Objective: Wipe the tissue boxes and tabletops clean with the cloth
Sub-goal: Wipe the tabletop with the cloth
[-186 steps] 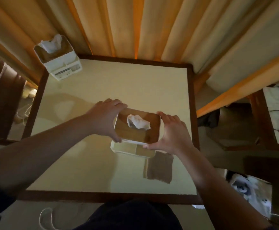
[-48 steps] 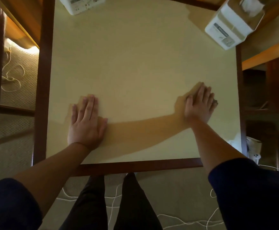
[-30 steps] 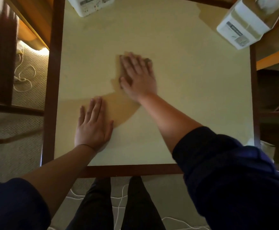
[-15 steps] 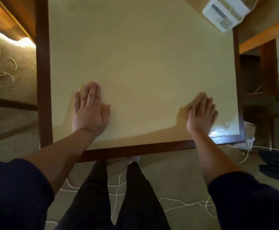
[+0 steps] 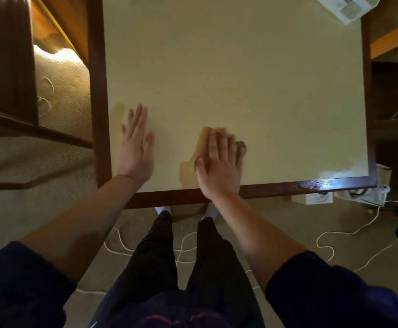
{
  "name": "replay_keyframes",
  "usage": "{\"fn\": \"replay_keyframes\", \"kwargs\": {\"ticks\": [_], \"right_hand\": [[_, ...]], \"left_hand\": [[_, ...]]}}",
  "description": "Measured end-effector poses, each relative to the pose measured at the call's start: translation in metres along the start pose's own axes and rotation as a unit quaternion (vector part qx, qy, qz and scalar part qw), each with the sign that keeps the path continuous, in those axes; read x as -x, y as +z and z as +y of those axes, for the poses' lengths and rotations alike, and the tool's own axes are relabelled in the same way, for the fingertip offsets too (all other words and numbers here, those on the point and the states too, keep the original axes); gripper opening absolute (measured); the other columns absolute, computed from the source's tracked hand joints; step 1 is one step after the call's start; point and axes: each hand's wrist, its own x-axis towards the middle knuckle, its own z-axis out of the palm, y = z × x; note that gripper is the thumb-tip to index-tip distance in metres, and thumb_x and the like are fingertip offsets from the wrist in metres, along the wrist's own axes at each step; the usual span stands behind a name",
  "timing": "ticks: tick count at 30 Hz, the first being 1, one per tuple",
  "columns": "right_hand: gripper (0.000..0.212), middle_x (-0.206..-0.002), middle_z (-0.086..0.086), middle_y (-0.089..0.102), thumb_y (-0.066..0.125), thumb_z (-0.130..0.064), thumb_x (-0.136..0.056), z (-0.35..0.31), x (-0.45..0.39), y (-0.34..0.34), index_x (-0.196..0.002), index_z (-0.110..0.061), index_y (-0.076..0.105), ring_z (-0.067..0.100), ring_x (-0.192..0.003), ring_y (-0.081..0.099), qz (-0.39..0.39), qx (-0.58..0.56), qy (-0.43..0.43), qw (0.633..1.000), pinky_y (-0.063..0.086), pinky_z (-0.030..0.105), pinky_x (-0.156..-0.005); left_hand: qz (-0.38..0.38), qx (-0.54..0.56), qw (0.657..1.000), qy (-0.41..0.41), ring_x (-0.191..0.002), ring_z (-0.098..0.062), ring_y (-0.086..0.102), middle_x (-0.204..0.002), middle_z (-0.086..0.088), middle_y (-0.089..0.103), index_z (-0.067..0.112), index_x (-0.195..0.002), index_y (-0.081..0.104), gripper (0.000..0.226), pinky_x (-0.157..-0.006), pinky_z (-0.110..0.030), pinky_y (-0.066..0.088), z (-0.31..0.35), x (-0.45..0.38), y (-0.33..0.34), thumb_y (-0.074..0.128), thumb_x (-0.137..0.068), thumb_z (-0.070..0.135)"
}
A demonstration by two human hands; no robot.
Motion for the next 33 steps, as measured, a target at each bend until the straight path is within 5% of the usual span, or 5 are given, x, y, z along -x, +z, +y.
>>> {"fn": "replay_keyframes", "kwargs": {"ticks": [9,16,20,25,33], "right_hand": [[0.072,-0.177,-0.006,-0.005,0.032,-0.057,-0.108,-0.063,0.041,0.025,-0.169,-0.036,0.0,0.019,-0.162,-0.014,-0.067,0.016,-0.264,0.962,-0.006,0.05,-0.131],[0.074,-0.177,-0.003,-0.013,0.021,-0.06,-0.107,0.059,0.011,-0.006,-0.166,-0.036,-0.015,0.026,-0.163,-0.012,-0.016,0.038,-0.023,0.999,0.0,0.054,-0.131],[0.077,-0.177,0.001,-0.009,0.023,-0.059,-0.103,0.023,0.003,0.004,-0.168,-0.03,-0.007,0.028,-0.163,-0.006,0.029,-0.014,0.104,0.994,0.003,0.057,-0.13],[0.076,-0.178,-0.001,-0.003,0.028,-0.06,-0.104,-0.046,0.029,0.021,-0.169,-0.033,0.0,0.024,-0.163,-0.01,-0.015,0.016,-0.146,0.989,-0.007,0.052,-0.131],[0.07,-0.177,-0.007,-0.004,0.027,-0.062,-0.107,-0.033,0.03,-0.015,-0.168,-0.038,0.006,0.016,-0.161,-0.019,-0.092,-0.042,-0.2,0.974,-0.007,0.048,-0.132]], "left_hand": [[-0.004,-0.154,0.988,-0.003,-0.161,-0.014,0.003,-0.173,-0.005,0.017,0.011,-0.165,0.022,0.062,-0.13,-0.034,-0.005,-0.045,0.051,-0.019,0.022,-0.109,0.038],[-0.019,-0.266,0.963,0.037,-0.161,-0.022,0.0,-0.173,-0.009,0.012,0.008,-0.165,0.016,0.065,-0.13,-0.038,-0.007,-0.052,0.053,-0.013,0.028,-0.108,0.037],[-0.025,-0.272,0.961,0.041,-0.161,-0.023,0.001,-0.173,-0.01,0.011,0.007,-0.165,0.016,0.066,-0.13,-0.041,-0.004,-0.055,0.053,-0.013,0.027,-0.108,0.038],[-0.023,-0.269,0.962,0.044,-0.161,-0.022,0.002,-0.173,-0.01,0.013,0.006,-0.164,0.018,0.065,-0.13,-0.041,-0.002,-0.054,0.054,-0.013,0.03,-0.108,0.036],[-0.097,-0.2,0.974,-0.029,-0.161,-0.019,0.003,-0.173,-0.005,0.015,0.012,-0.164,0.021,0.065,-0.13,-0.04,0.001,-0.028,0.048,-0.036,0.033,-0.108,0.042]]}}
